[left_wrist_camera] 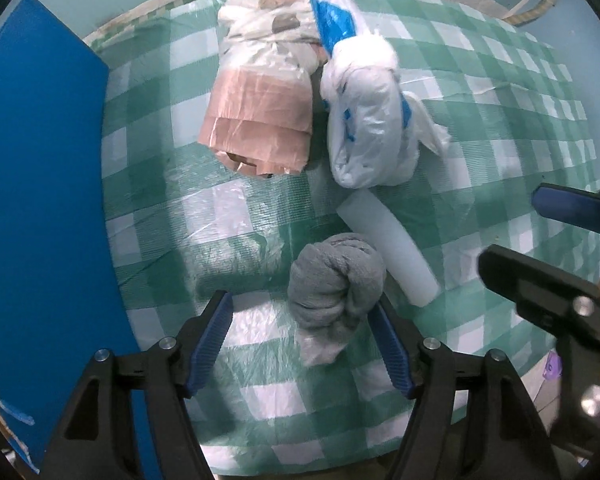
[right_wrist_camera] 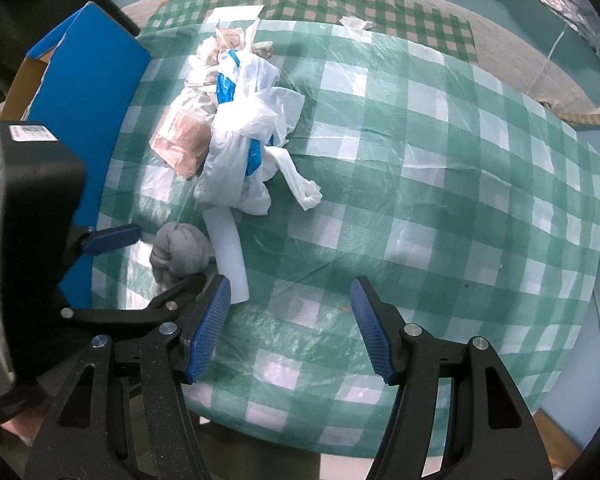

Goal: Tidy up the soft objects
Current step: 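Grasp the grey sock with the left gripper while the right grasps the white foam tube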

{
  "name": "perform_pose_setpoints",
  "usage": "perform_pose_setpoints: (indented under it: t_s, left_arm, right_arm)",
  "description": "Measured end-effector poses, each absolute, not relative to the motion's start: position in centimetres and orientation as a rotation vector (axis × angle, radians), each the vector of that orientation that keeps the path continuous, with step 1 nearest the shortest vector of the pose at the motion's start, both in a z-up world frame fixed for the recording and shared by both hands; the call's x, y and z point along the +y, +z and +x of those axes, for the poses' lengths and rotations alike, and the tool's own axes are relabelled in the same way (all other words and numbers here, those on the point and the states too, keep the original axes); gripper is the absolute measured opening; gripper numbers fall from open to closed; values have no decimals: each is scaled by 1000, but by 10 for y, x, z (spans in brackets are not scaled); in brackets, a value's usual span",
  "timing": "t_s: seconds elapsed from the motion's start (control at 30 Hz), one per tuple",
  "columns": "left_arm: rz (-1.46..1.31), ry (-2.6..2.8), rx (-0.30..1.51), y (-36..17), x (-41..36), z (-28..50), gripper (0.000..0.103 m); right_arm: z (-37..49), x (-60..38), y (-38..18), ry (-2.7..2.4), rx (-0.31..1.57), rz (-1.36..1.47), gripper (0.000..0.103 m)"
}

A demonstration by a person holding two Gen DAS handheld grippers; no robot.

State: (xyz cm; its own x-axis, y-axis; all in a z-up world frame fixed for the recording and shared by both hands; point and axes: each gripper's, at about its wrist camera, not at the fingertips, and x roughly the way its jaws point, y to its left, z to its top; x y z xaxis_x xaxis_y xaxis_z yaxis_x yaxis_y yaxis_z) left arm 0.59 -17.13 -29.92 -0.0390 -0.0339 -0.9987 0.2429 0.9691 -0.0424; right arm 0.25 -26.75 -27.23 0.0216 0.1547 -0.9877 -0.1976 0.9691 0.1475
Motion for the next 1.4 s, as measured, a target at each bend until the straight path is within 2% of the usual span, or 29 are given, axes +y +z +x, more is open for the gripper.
perform_pose_setpoints:
  t_s: [0.07,0.13,0.2,0.23,0.87,1.03,1.1,1.17,1.23,1.3,1.4]
  left_arm:
    - [169,-220,1575,-299,-174,6,71]
    - [147,-233,1569,-298,-172,7,64]
    - [114,-246,1547,-294,-163,9,39]
    - [107,-244,1543,-293,-160,10,38]
    - [92,-157,1560,-302,-115,0,35]
    - [96,-162,1558,-304,-110,2,35]
    - [97,-165,1555,-303,-109,1,35]
    - [99,-163,1555,-300,-116,0,35]
    - [95,-163,1554,-299,-115,0,35]
    - [94,-159,1555,-300,-121,-2,35]
    - [90,-158,1556,-294,-117,-3,35]
  right_arm:
    - [4,-267,-273,274,1528,-36,64]
    - [5,-266,-274,278,1531,-42,64]
    - [7,-264,-275,285,1532,-45,64]
    - [7,-262,-275,289,1532,-49,64]
    - [6,-216,-303,341,1517,-157,63]
    - [0,-207,-309,335,1513,-191,52]
    - [1,-206,-315,336,1519,-195,44]
    - [1,-204,-316,330,1507,-202,41]
    - [-1,-202,-316,320,1497,-237,33]
    - [-3,-201,-315,326,1496,-233,16]
    - [-6,-203,-313,326,1493,-222,14]
